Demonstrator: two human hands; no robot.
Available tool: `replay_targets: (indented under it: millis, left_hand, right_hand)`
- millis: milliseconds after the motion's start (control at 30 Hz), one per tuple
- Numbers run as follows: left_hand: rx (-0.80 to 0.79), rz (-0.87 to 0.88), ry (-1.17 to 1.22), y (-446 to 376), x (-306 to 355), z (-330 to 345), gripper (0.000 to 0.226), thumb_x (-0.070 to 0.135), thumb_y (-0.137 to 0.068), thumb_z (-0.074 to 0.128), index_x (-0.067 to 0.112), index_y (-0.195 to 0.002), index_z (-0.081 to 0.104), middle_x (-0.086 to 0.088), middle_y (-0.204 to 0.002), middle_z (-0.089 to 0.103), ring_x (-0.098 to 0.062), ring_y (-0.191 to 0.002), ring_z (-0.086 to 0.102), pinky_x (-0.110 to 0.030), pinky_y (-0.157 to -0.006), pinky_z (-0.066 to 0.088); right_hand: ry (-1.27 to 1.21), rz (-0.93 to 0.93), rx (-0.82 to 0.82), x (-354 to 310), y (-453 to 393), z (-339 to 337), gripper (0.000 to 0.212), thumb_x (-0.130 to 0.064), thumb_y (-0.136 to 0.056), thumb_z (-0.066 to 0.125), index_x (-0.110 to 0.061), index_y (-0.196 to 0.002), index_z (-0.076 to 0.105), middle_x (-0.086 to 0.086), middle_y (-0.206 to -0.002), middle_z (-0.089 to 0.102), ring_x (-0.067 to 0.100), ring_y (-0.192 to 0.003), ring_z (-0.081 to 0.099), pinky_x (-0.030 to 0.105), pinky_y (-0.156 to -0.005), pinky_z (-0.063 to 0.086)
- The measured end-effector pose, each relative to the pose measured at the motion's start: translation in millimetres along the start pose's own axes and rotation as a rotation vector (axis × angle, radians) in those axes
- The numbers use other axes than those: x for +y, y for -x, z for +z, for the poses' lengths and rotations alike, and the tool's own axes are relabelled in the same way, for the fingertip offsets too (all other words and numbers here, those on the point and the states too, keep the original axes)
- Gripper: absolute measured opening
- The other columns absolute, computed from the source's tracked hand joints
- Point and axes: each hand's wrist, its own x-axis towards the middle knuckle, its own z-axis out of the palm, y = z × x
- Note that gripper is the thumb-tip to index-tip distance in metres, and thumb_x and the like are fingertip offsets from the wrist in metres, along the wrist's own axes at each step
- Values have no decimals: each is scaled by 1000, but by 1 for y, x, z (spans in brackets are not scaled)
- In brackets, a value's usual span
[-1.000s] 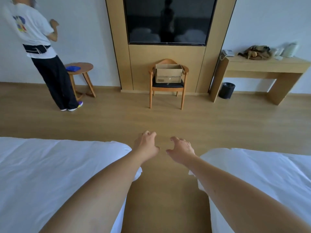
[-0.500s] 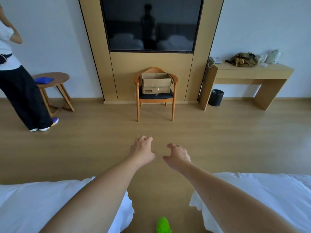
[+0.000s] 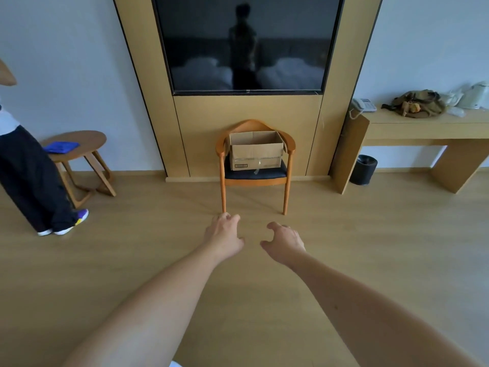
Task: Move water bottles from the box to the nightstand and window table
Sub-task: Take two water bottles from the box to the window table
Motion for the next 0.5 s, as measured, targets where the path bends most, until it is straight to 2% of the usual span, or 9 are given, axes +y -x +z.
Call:
replay_targets:
  millis: [100, 233, 333, 500]
  left_hand:
    - [-2, 5, 11, -53, -10, -4, 56, 40, -90, 65, 23, -141, 49, -4, -145, 45, -28, -134, 42, -42, -105, 44]
    - [-11, 38, 37, -132, -27, -6, 55, 37, -88, 65, 22, -139, 50, -3, -138, 48, -27, -126, 48, -43, -99, 48]
    - [-15, 50, 60, -197, -43, -9, 56, 35, -88, 67, 22, -140, 49, -5, -145, 44, -28, -132, 45, -44, -103, 47]
    - [-53, 88, 68, -299, -70, -22, 57, 35, -88, 68, 21, -141, 50, -5, -145, 45, -28, -133, 44, -44, -103, 47]
  right_hand:
    - [1, -1, -7, -11, -51, -2, 66, -40, -92, 65, -27, -152, 44, 7, -143, 56, 30, -132, 51, 38, -97, 52]
    - [9, 18, 1, -30, -124, 0, 65, -40, -92, 66, -29, -152, 44, 6, -145, 55, 29, -134, 49, 39, -98, 53]
    - [9, 33, 17, -47, -181, -2, 64, -40, -92, 66, -29, -151, 45, 7, -145, 56, 29, -134, 50, 40, -98, 54]
    - [1, 106, 4, -78, -269, -12, 61, -39, -93, 66, -28, -149, 47, 7, -145, 56, 28, -135, 50, 42, -101, 53]
